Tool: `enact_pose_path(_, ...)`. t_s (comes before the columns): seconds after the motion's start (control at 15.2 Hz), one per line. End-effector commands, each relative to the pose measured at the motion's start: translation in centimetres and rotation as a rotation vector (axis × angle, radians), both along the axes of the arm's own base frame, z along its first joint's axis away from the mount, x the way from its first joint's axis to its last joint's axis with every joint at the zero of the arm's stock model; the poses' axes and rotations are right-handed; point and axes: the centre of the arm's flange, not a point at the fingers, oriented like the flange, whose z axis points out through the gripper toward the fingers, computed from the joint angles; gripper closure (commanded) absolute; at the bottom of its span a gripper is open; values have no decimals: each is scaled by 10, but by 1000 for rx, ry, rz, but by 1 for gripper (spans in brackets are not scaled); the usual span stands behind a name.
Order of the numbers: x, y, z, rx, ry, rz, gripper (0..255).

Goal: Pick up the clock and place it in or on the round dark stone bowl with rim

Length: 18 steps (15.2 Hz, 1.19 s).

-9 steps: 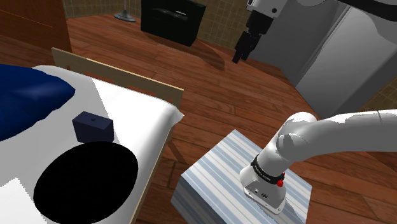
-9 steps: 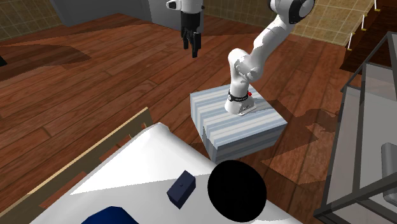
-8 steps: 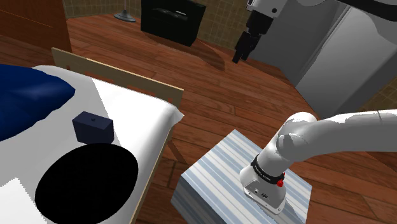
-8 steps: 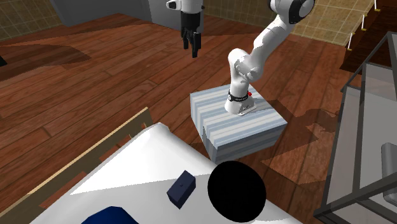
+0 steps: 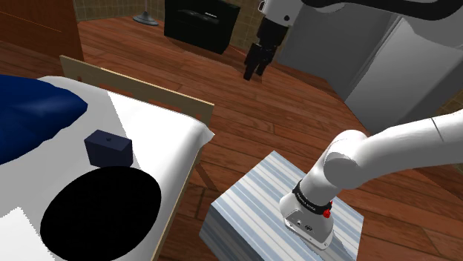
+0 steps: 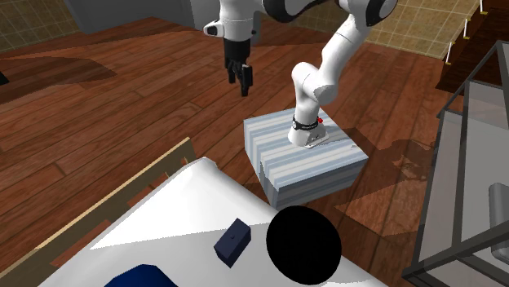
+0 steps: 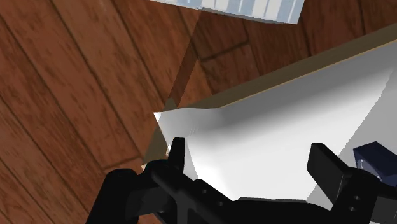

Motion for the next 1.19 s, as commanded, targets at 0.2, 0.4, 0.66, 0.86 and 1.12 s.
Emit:
enact_pose_path(0.2, 29, 54, -29, -3, 7, 34, 0)
enact_pose_path(0.4, 46, 87, -46, -6, 12, 53, 0)
enact_pose_path(0.66, 68, 130, -68, -9, 19, 80, 0)
enact_pose_path(0.86, 83, 163, -84, -11, 24, 100, 0)
enact_pose_path(1.12, 103, 208, -107, -14, 30, 127, 0)
